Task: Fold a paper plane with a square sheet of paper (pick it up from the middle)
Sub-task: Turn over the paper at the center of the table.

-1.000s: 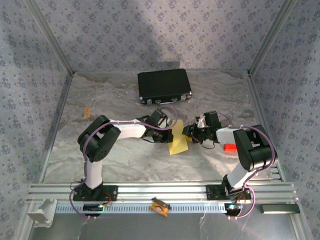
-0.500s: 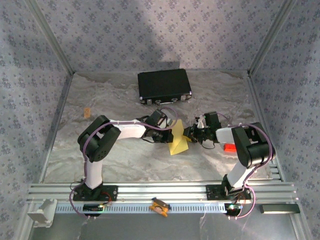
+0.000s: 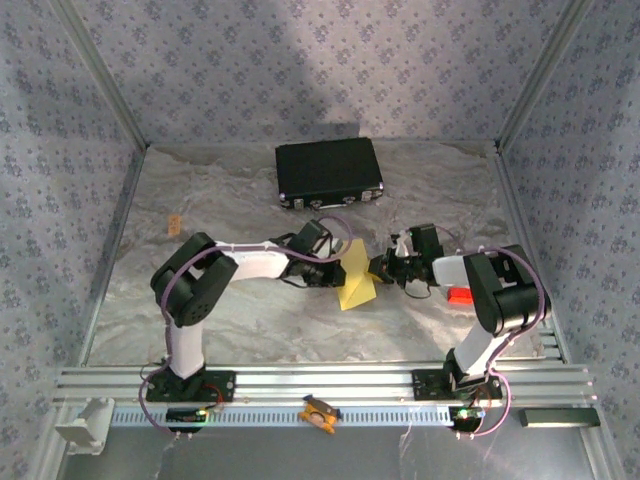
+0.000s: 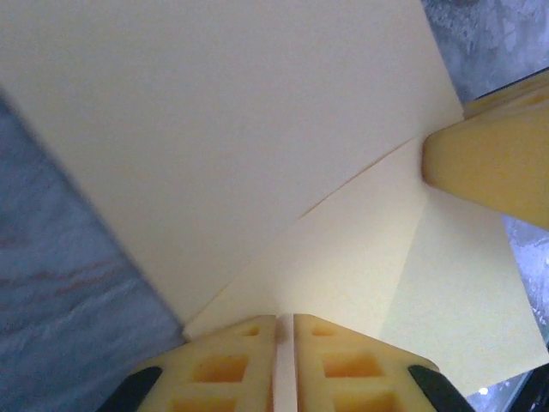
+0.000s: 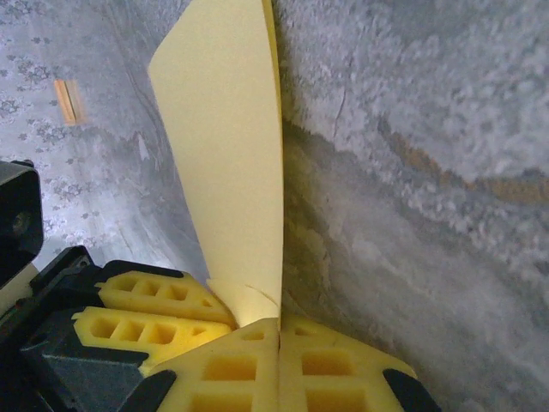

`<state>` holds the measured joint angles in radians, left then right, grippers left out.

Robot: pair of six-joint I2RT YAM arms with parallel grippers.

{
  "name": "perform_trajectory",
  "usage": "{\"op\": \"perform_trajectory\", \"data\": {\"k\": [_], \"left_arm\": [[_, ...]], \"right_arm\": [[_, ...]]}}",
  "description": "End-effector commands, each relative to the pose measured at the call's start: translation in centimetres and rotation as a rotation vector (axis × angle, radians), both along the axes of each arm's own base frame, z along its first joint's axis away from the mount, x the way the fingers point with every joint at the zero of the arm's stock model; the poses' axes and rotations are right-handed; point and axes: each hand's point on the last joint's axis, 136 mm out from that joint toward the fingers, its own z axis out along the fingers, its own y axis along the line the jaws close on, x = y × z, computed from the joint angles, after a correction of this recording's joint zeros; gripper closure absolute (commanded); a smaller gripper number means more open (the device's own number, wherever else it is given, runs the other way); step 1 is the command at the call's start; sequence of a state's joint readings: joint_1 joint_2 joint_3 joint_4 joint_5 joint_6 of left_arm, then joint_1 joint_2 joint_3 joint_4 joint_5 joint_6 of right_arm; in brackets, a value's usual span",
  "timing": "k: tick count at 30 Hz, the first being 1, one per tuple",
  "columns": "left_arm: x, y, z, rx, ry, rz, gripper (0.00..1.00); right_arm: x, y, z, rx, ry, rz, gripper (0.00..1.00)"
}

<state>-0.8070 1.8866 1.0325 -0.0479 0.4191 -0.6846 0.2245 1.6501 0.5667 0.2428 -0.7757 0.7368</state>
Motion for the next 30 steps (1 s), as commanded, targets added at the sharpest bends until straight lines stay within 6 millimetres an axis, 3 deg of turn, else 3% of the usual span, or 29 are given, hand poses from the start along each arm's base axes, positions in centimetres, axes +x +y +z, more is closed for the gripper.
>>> {"op": "perform_trajectory", "data": {"k": [1, 7, 14, 24, 30], "left_arm": [[0.6, 0.2, 3.3, -0.053, -0.09, 0.037, 0.82], [2.0, 1.8, 6.8, -0.07, -0.236, 0.119, 0.79], [2.8, 4.7, 9.1, -0.047, -0.367, 0.227, 0.79], [2.7, 9.9, 11.4, 0.009, -0.502, 0.375, 0.8], [2.5, 13.1, 12.0, 0.033, -0.547, 0.483, 0.77]], "right_arm": [[-0.1, -0.4, 1.6, -0.02, -0.069, 0.008, 0.96], [-0.3, -1.9, 4.3, -0.174, -0.168, 0.004, 0.97], [-0.6, -3.0, 7.6, -0.365, -0.287, 0.011, 0.97], [-0.9, -3.6, 9.3, -0.678, -0.334, 0.058, 0.98], [-1.2, -5.8, 9.8, -0.947, -0.332, 0.069, 0.98]]}}
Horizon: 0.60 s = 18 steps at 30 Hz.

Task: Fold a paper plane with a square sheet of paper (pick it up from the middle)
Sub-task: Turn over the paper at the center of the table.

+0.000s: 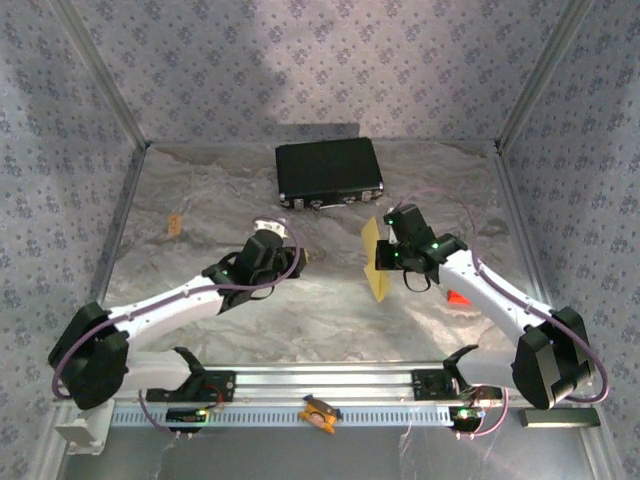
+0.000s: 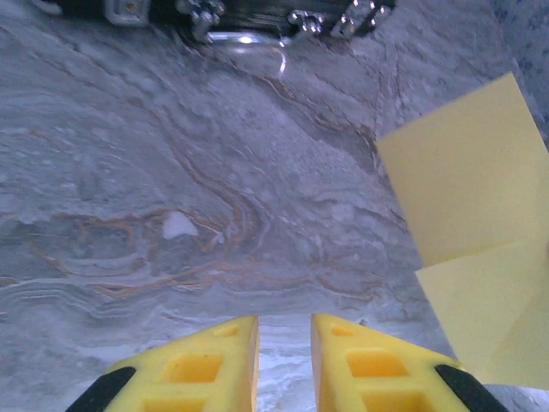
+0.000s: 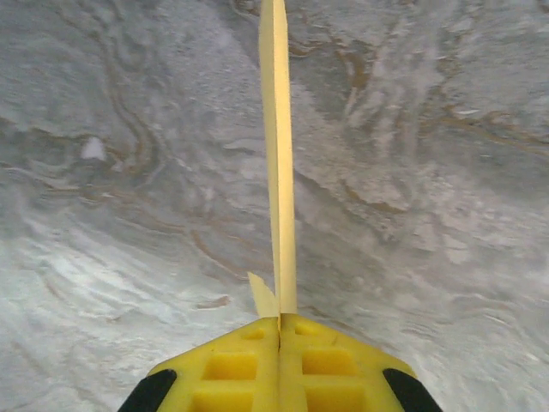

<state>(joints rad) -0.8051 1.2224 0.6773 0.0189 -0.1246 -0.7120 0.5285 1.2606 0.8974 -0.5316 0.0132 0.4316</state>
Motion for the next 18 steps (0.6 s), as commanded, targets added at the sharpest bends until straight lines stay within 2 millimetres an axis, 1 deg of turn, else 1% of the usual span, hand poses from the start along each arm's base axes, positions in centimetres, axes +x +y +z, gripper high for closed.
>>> {"op": "perform_trajectory", "data": {"k": [1, 3, 5, 7, 9, 12, 14, 16, 18], "left_arm": [[0.4, 2.5, 0.2, 0.017, -0.027, 0.102, 0.77], [0.2, 3.2, 0.3, 0.018, -0.034, 0.122, 0.77], [0.2, 4.0, 0.3, 0.023, -0.036, 0.147, 0.76], [0.1, 4.8, 0.3, 0.025, -0.043, 0.183, 0.76], [0.1, 5.7, 0.5, 0.021, -0.05, 0.219, 0.76], [-0.1, 6.9, 0.7, 0.012, -0.064, 0.265, 0.76], [-0.3, 7.9, 0.9, 0.008, -0.072, 0.299, 0.76], [-0.7, 8.8, 0.9, 0.012, -0.077, 0.323, 0.74], [-1.0, 9.8, 0.9, 0.019, -0.081, 0.355, 0.74]], "right_arm": [[-0.3, -3.7, 0.1, -0.269, 0.001, -0.065, 0.98], [-0.2, -4.8, 0.4, -0.352, -0.012, -0.104, 0.98], [-0.2, -5.4, 0.9, -0.421, -0.045, -0.124, 0.98], [-0.2, -5.5, 1.4, -0.48, -0.081, -0.13, 0.98], [-0.2, -5.2, 1.5, -0.532, -0.105, -0.119, 0.98], [-0.2, -3.9, 0.4, -0.585, -0.091, -0.08, 0.97], [-0.2, -2.6, -0.9, -0.59, -0.059, -0.044, 0.97], [-0.2, -1.0, -2.4, -0.577, -0.013, -0.007, 0.97], [-0.3, 0.8, -3.3, -0.576, 0.006, 0.031, 0.97]]}}
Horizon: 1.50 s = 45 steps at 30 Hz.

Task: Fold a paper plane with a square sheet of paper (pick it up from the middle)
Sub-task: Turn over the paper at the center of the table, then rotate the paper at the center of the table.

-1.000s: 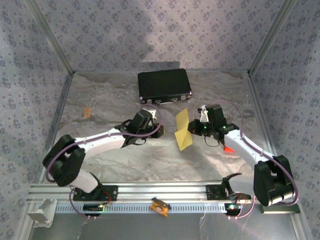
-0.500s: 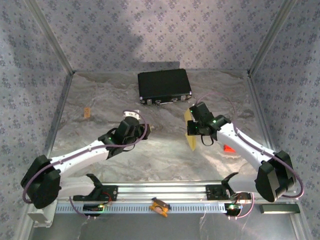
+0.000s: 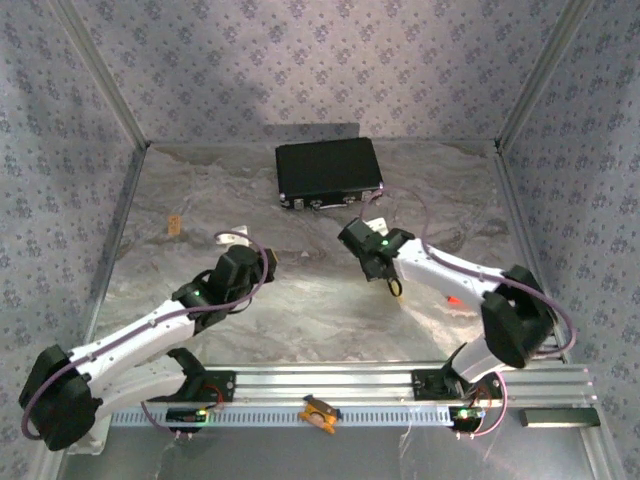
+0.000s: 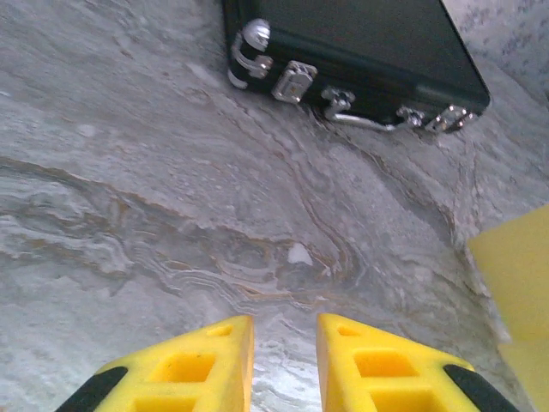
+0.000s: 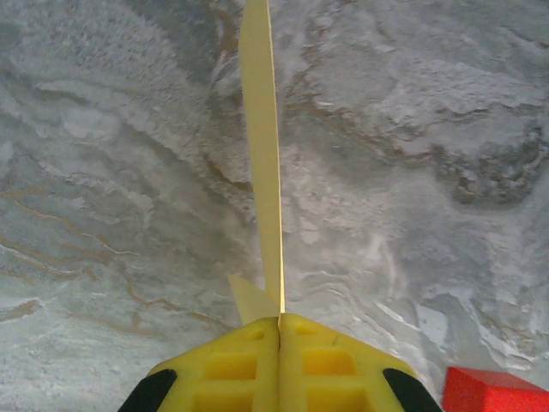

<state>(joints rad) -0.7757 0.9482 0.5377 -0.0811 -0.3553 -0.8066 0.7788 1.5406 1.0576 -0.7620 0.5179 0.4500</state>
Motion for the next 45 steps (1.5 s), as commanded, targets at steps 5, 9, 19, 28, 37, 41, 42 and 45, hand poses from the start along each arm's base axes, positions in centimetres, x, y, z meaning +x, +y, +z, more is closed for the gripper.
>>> {"op": "perform_trajectory", "data": {"k": [5, 9, 19, 28, 37, 41, 42, 45], "left_arm": [[-0.9, 3.8, 0.1, 0.007, -0.022, 0.134, 0.74], [-1.2, 4.3, 0.1, -0.001, -0.024, 0.145, 0.73], [-1.1, 4.0, 0.1, -0.008, -0.009, 0.132, 0.73], [-0.5, 1.6, -0.1, 0.001, 0.038, 0.043, 0.65], [1.5, -4.6, -2.1, -0.012, 0.189, -0.116, 0.59], [2.4, -6.4, -3.1, -0.031, 0.246, -0.131, 0.58], [2.6, -6.6, -3.3, -0.036, 0.257, -0.125, 0.58], [2.8, -6.8, -4.1, -0.06, 0.284, -0.096, 0.57]], "right_arm": [[0.0, 6.1, -1.7, -0.026, 0.07, 0.073, 0.96], [-0.4, 9.4, -3.0, 0.022, 0.128, 0.113, 0.94], [-1.0, 13.9, -3.8, 0.237, 0.244, 0.158, 0.86], [-1.3, 16.5, -0.5, 0.752, 0.313, 0.217, 0.59], [0.2, 9.5, -2.5, 1.001, 0.315, 0.052, 0.75], [0.2, 9.0, -3.5, 1.05, 0.348, 0.064, 0.8], [0.1, 9.1, -3.9, 1.058, 0.36, 0.065, 0.81], [-0.1, 9.3, -4.9, 1.073, 0.394, 0.07, 0.82]]}}
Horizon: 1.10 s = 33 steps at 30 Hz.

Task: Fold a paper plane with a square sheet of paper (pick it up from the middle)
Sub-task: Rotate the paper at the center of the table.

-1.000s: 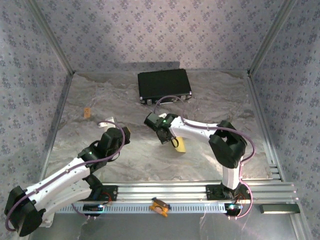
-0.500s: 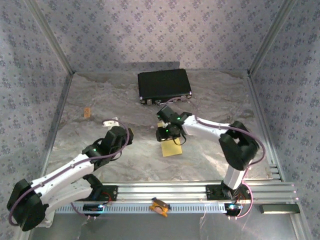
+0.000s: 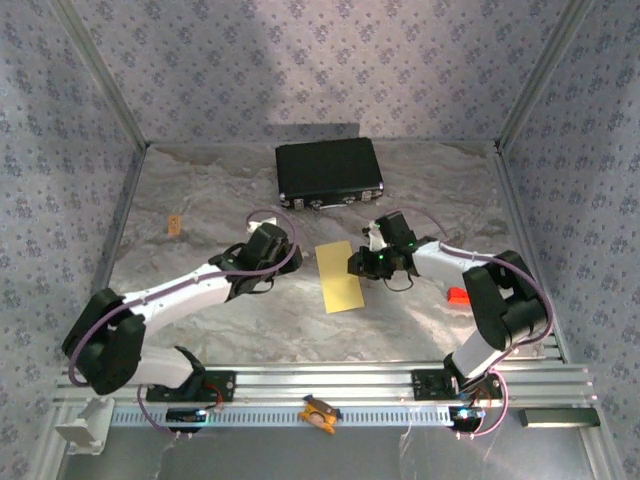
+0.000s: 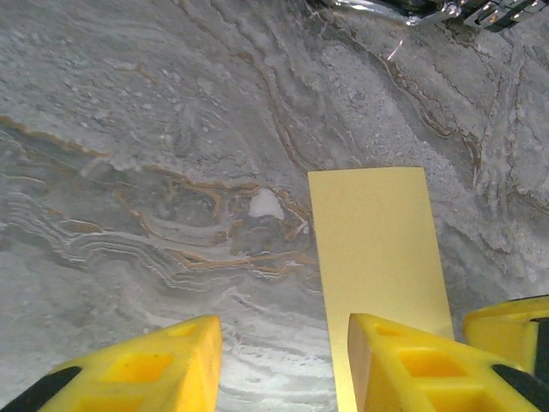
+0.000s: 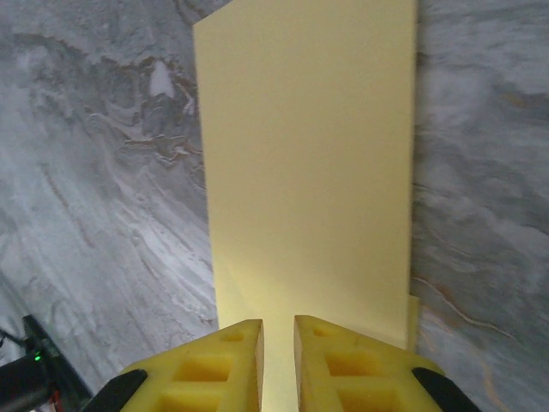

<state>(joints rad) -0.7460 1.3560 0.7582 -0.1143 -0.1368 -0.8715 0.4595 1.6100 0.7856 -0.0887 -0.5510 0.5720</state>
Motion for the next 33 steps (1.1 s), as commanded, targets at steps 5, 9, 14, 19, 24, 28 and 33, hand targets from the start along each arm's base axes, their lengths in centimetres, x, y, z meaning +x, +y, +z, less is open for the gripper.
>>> {"op": "perform_trajectory", "data": {"k": [5, 9, 14, 19, 24, 28, 33], "left_arm": [[0.8, -0.8, -0.9, -0.085, 0.068, 0.065, 0.55], [1.2, -0.4, -1.6, -0.089, 0.097, 0.108, 0.55], [1.5, -0.1, -2.2, -0.099, 0.115, 0.142, 0.55], [1.8, -0.5, -2.7, -0.11, 0.128, 0.137, 0.55], [1.7, -0.5, -3.0, -0.117, 0.129, 0.14, 0.55], [1.3, -0.3, -3.0, -0.131, 0.124, 0.134, 0.54], [1.0, -0.5, -2.6, -0.139, 0.116, 0.102, 0.55]], "right_arm": [[-0.8, 1.1, -2.1, 0.053, 0.059, 0.09, 0.83], [-1.1, 0.9, -3.8, 0.016, 0.094, 0.089, 0.83], [-1.4, -0.2, -5.7, -0.038, 0.145, 0.049, 0.83], [-1.7, -0.7, -6.4, -0.045, 0.175, 0.001, 0.84], [-2.0, -1.5, -7.0, -0.059, 0.2, -0.079, 0.84], [-2.1, -2.2, -6.8, -0.071, 0.191, -0.135, 0.84], [-2.1, -2.1, -6.1, -0.034, 0.181, -0.171, 0.85]]}}
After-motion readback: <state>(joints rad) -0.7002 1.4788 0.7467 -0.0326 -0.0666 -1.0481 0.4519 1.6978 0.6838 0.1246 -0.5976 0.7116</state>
